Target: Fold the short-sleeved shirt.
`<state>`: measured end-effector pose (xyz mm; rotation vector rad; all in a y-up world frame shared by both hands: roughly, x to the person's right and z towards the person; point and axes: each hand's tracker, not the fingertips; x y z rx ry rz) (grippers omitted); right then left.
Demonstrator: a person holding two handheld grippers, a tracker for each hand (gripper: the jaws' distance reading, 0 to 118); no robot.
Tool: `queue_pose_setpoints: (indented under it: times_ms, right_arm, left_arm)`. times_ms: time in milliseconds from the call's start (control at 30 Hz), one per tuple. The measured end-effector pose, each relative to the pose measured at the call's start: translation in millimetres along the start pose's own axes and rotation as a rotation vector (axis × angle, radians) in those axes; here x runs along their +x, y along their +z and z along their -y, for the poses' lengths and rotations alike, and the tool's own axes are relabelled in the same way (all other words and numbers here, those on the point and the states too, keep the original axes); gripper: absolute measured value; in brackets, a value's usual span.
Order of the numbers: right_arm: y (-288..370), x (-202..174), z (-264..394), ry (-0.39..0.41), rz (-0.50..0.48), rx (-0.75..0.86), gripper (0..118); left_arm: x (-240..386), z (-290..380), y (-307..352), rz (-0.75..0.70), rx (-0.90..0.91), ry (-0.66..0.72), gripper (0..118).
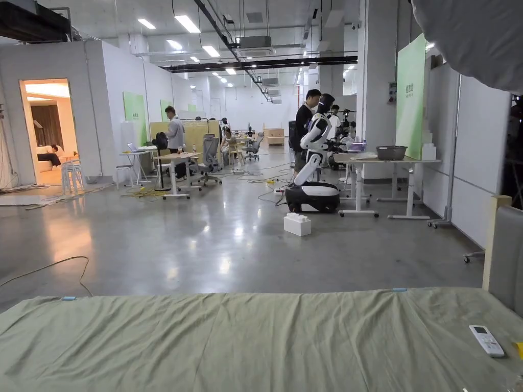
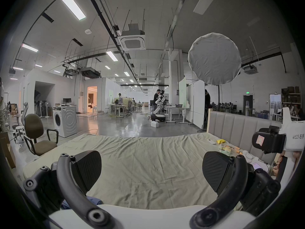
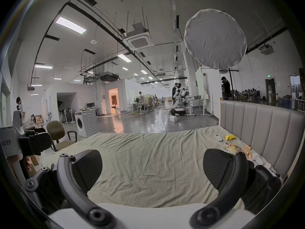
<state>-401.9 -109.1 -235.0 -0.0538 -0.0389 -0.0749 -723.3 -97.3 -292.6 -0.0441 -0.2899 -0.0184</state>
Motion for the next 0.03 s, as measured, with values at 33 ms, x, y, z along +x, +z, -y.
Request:
queue_pose_setpoints:
  times_ms: [33]
  right_arm:
    - [-0.1,-0.3,-0.6,0.010,-0.001,0.007,118]
  left_arm:
    - [-0.2,-0.1,-0.3,0.002,0.002,0.003,118]
